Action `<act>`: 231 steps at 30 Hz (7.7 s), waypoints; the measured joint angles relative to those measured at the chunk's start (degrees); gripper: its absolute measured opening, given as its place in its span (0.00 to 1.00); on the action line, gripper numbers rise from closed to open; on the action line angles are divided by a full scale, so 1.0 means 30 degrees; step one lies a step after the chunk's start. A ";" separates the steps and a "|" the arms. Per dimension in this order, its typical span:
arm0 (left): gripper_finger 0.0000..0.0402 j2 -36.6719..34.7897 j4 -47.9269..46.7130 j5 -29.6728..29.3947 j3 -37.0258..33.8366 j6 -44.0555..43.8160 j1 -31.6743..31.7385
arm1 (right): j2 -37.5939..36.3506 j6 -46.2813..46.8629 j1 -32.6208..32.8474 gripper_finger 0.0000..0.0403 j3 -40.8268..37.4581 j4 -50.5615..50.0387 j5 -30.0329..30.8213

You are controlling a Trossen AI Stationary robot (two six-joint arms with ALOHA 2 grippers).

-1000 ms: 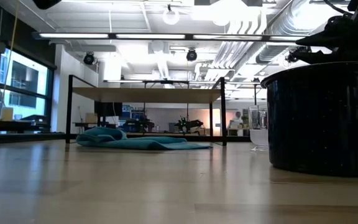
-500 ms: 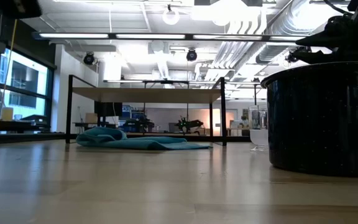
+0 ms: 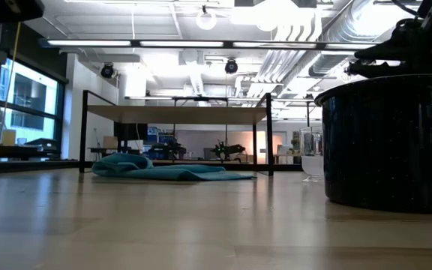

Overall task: Stack small to large cups/mugs on shelf
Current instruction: Put the light blue mug on the shelf

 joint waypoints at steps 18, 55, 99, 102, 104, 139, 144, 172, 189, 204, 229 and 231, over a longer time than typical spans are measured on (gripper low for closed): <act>0.50 0.3088 -0.3659 -0.2452 0.0917 0.4623 -0.1773 | 0.0007 0.0300 0.0000 0.25 0.0000 -0.0049 -0.0015; 0.50 0.3088 0.1268 -0.6773 -0.3581 1.7306 -0.1984 | 0.0007 0.1515 -0.0006 0.25 0.0000 -0.0056 -0.0036; 0.14 0.3095 0.2459 -0.7906 -0.4204 0.1228 -0.1995 | 0.0007 0.1508 -0.0002 0.25 0.0000 -0.0056 -0.0036; 0.10 0.3095 0.2551 -0.8027 -0.4204 0.0142 -0.1991 | 0.0007 0.1511 0.0000 0.25 0.0000 -0.0056 -0.0036; 0.10 0.3095 0.2764 -0.8180 -0.4204 -0.0671 -0.1991 | 0.0009 0.1510 -0.0003 0.25 0.0000 -0.0056 -0.0036; 0.12 0.3684 0.3396 -0.9841 -0.4167 -0.3478 -0.2006 | 0.0015 0.1355 -0.0007 0.25 0.0000 -0.0064 -0.0036; 0.11 0.4390 0.3712 -0.9919 -0.4167 -0.3536 -0.2001 | 0.0022 0.1355 -0.0001 0.25 0.0000 -0.0064 -0.0036; 0.05 0.4538 0.3732 -1.1843 -0.4211 -0.4957 -0.2006 | 0.0022 0.1348 -0.0002 0.25 0.0000 -0.0107 -0.0036; 0.02 0.4538 0.0856 -1.5201 -0.4211 -0.9314 -0.1991 | 0.0022 0.1355 -0.0001 0.25 0.0000 -0.0116 -0.0036; 0.02 0.4957 -0.4709 -1.8699 -0.4189 -2.0253 -0.1991 | 0.0022 0.1311 -0.0007 0.25 0.0000 -0.0122 0.0036; 0.02 1.2759 -0.9110 -1.6847 -0.0954 -2.7197 -0.1991 | 0.0044 -0.0965 -0.0002 0.25 0.0000 -0.0107 0.0321; 0.02 1.3227 -0.9218 -1.6401 -0.0954 -2.7450 -0.1999 | 0.0036 -0.1005 -0.0005 0.25 0.0002 -0.0107 0.0321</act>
